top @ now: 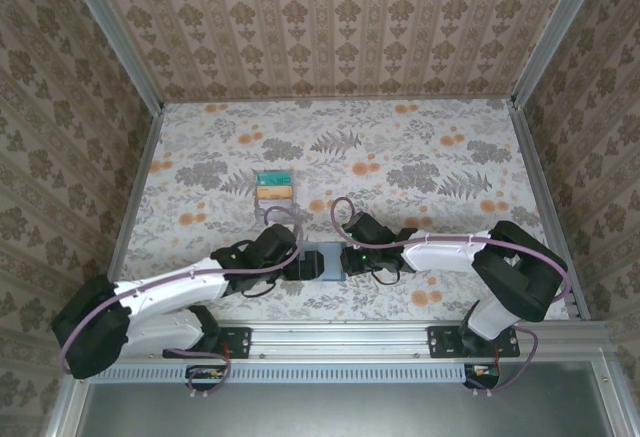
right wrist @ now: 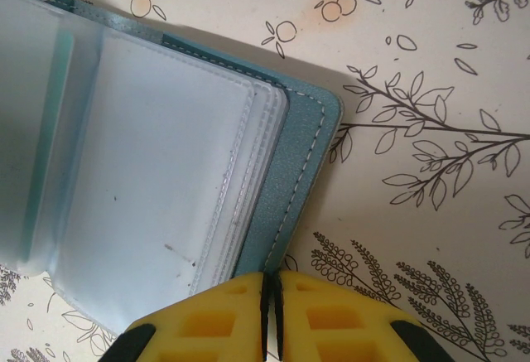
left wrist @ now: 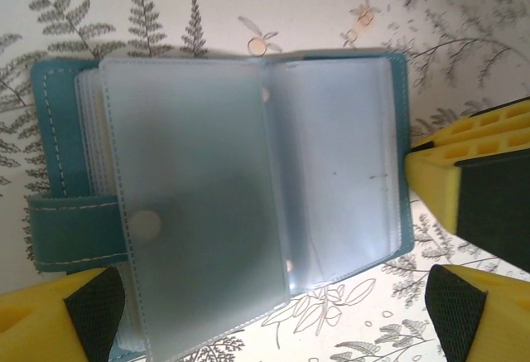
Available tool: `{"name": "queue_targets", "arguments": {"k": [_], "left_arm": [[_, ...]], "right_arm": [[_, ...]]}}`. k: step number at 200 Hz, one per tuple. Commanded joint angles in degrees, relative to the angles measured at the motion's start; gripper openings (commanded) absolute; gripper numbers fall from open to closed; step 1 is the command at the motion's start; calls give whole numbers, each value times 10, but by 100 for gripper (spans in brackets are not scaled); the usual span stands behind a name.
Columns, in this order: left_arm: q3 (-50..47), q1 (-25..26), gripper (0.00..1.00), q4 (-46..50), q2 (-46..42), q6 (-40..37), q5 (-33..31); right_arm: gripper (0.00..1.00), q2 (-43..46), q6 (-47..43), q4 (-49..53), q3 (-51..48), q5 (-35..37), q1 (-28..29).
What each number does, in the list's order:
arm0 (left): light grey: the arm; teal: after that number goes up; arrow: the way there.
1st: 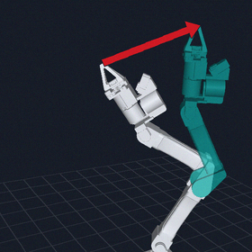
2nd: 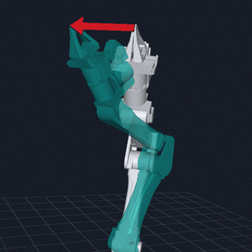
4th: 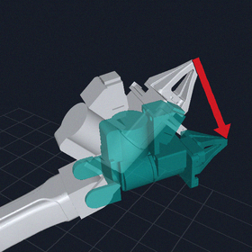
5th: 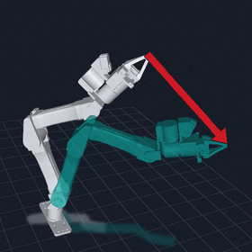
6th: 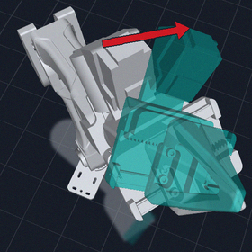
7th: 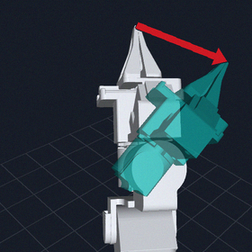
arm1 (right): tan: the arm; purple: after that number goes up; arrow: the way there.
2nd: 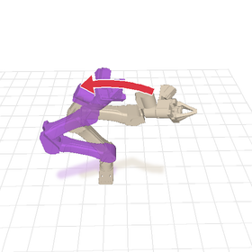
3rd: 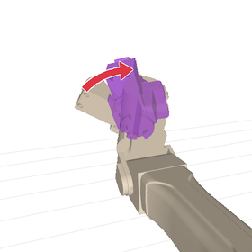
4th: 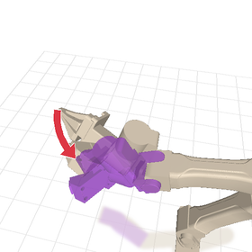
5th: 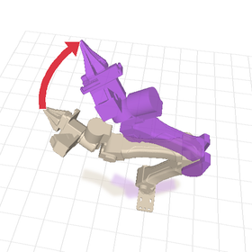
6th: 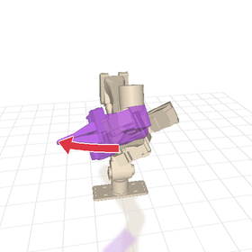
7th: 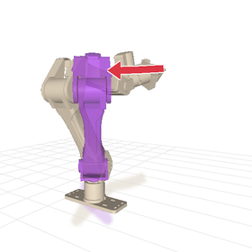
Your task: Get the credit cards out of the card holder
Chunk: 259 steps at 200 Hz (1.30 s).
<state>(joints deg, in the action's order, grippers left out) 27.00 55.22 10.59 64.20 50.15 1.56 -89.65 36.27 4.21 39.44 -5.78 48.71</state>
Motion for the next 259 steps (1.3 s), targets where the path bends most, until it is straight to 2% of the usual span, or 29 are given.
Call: {"name": "queue_targets", "arguments": {"k": [1,95,138,188,229,259], "left_arm": [[3,5,97,-18,16,4,11],[56,42,97,-34,41,-22,6],[87,60,96,-76,115,-24,25],[125,80,95,-95,177,-26,33],[117,77,91,-79,157,-24,11],[77,57,82,-68,99,-17,-5]], "right_arm": [[14,-2,6,3,5,6,5],[14,-3,8,-4,-1,7,5],[13,26,14,-5,-18,35,5],[19,95,30,11,-53,88,-2],[22,136,36,15,-64,91,-10],[22,136,43,3,-61,79,-9]]}}
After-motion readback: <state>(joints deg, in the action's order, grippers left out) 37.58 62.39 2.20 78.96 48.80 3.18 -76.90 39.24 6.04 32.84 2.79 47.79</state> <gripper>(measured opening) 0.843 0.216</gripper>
